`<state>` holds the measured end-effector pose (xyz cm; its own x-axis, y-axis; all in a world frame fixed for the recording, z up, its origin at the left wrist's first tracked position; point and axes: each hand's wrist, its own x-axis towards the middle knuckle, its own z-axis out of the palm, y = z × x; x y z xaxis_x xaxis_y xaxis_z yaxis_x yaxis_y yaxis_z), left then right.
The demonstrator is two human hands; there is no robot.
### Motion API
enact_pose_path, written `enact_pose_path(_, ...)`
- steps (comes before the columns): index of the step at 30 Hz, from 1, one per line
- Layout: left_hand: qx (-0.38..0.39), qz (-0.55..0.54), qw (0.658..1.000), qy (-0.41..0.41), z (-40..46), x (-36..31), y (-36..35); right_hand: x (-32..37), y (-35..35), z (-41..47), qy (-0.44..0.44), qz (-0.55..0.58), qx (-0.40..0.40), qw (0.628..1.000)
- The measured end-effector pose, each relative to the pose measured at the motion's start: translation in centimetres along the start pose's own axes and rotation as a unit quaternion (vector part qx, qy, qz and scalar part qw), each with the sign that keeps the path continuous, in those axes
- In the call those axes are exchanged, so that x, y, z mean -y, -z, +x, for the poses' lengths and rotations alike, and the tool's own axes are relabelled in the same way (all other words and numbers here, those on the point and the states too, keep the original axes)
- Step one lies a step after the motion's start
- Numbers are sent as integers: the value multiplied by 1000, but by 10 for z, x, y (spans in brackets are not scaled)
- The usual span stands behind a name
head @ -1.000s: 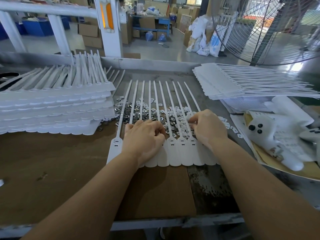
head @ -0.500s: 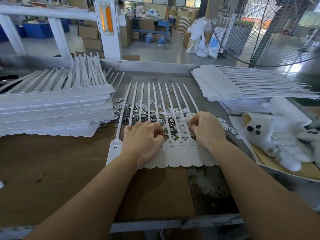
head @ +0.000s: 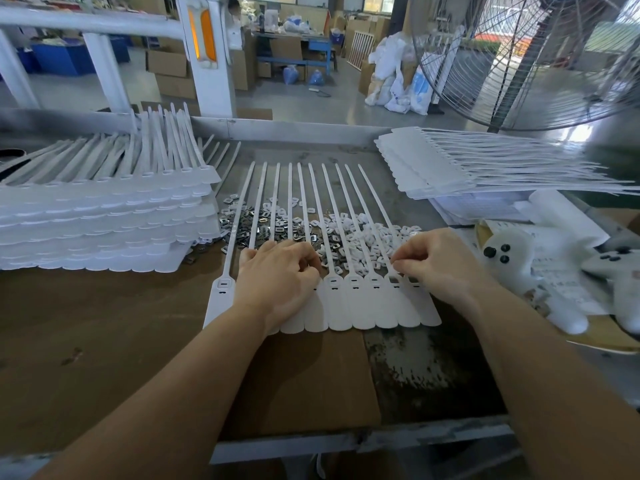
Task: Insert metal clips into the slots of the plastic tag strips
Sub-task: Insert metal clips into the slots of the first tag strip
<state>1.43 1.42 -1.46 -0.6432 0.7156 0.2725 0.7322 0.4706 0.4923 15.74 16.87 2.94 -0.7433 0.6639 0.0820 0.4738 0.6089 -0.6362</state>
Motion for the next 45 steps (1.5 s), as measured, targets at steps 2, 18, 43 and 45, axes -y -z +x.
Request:
enact_pose_path(2, -2, 2, 1000, 0, 0, 0, 0, 2, 3, -2, -1, -7, 23, 1000)
enact_pose_path(18, -1, 6, 1000, -4, 0, -1, 1, 4, 4, 3, -11, -23, 82, 996)
enact_pose_path(43, 3, 3, 1000, -2, 0, -1, 1, -4, -16, 22, -15, -94, -54, 994)
enact_pose_path(45, 3, 4, 1000, -3, -1, -1, 1, -5, -20, 26, -3, -133, -37, 990)
